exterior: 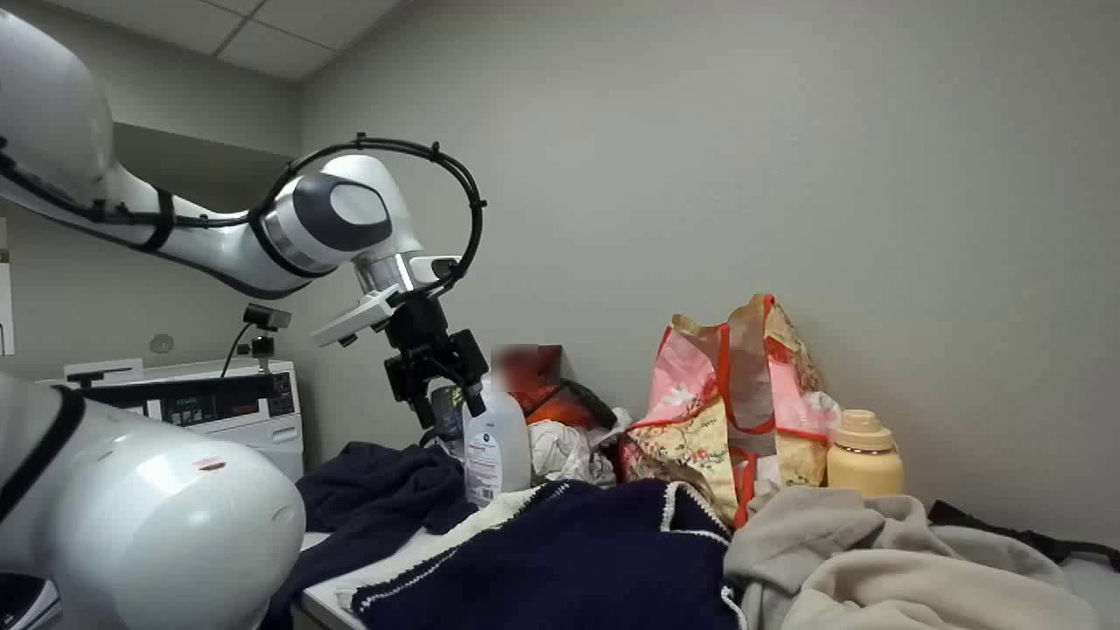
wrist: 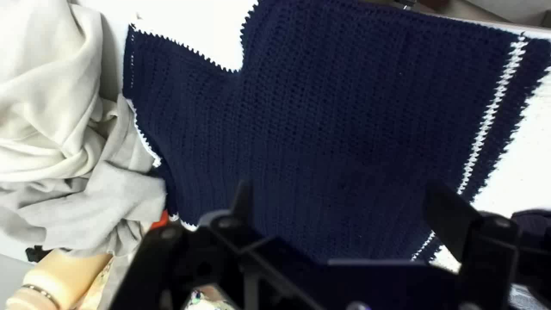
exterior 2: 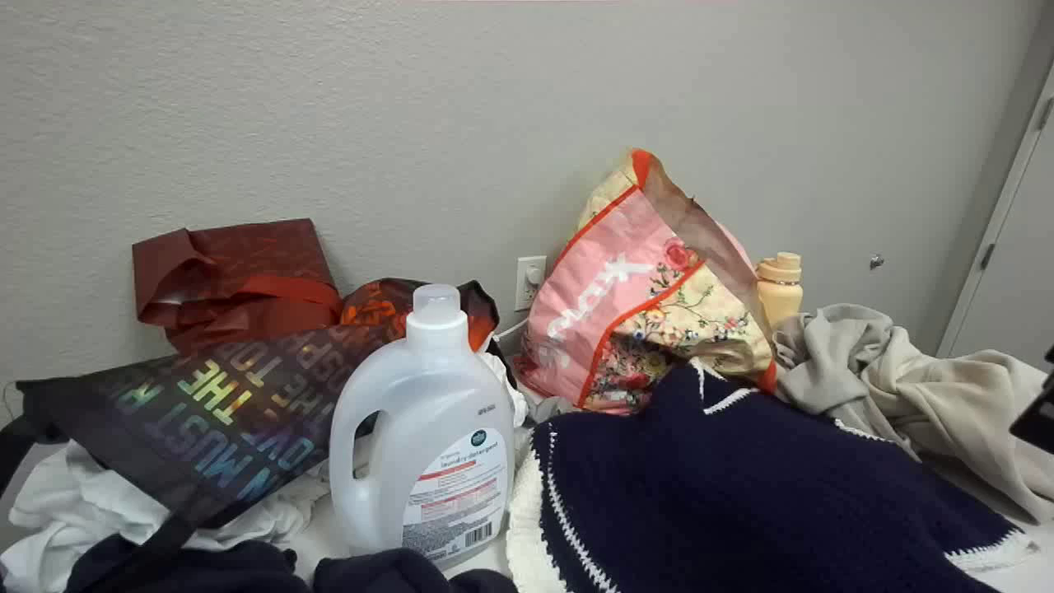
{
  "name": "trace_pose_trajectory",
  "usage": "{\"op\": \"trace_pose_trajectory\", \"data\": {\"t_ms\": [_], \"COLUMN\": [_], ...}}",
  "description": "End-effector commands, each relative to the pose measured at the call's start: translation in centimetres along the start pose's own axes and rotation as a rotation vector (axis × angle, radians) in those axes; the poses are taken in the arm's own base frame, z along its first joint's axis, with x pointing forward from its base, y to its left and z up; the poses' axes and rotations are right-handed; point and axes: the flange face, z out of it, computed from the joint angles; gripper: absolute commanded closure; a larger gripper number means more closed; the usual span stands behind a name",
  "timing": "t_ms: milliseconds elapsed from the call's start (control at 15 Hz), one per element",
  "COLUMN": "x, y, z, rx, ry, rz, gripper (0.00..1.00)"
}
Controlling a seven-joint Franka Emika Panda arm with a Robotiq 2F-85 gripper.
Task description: Fold the navy cloth on the table in half.
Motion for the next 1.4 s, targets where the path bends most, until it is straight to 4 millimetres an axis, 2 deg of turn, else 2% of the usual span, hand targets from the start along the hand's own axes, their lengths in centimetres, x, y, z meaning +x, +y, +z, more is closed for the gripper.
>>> {"op": "trace_pose_trajectory", "data": {"t_ms": [0,267,600,933,1333], "x": [0.0,1.5,5.0,8.3,8.9], "y": [0.0,-0.7,-3.2,-8.2,-15.0], "z": [-0.1,0.2,1.3,3.8,7.6], "rx": [0.0,-0.023,-0.061,-0.1,-0.17], "ry": [-0.001,0.011,0.059,0.105,0.118], "rz": [0.0,-0.031,-0.114,-0.224,-0.324], "gripper": [0.0,0.0,0.0,0.0,0.0]}}
